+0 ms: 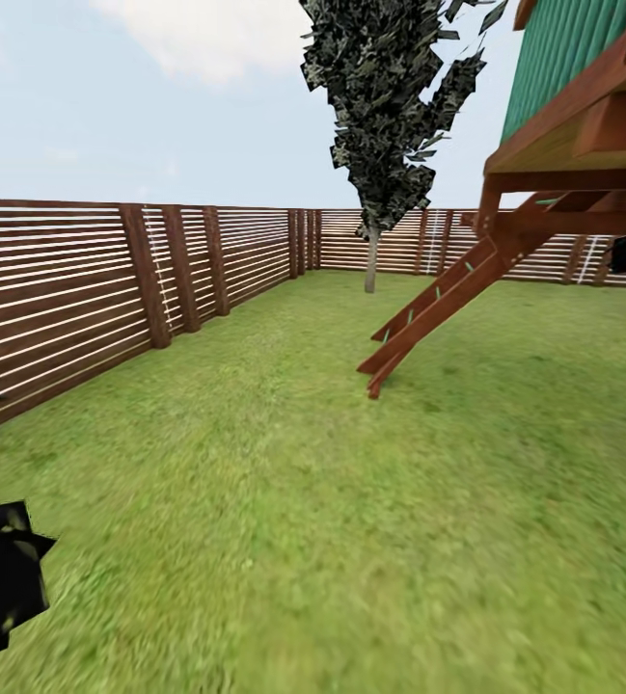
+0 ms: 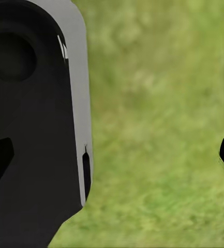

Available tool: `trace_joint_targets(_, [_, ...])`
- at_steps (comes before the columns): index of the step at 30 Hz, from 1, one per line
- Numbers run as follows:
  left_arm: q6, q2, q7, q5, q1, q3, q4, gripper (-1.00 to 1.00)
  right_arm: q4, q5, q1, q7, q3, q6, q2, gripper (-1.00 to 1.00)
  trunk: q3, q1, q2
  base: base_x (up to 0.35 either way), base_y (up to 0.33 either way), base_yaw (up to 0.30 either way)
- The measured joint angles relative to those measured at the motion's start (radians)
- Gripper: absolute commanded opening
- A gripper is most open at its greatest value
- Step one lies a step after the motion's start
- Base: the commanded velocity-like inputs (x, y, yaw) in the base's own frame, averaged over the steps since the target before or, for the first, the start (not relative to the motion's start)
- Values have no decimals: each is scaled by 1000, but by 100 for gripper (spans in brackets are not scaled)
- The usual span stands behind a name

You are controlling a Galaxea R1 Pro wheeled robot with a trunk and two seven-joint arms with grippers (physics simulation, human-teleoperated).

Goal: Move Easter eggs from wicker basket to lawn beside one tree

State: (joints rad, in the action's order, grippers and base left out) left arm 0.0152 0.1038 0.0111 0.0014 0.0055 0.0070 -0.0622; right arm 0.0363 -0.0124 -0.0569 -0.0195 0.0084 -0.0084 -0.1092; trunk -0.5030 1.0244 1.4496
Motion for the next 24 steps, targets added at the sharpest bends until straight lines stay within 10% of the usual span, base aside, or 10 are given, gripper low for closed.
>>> trace_joint_targets(24, [0, 0, 0, 0, 0, 0, 0, 100, 1, 1, 0, 0, 0, 0, -3, 100, 0, 0, 0, 335, 0, 2])
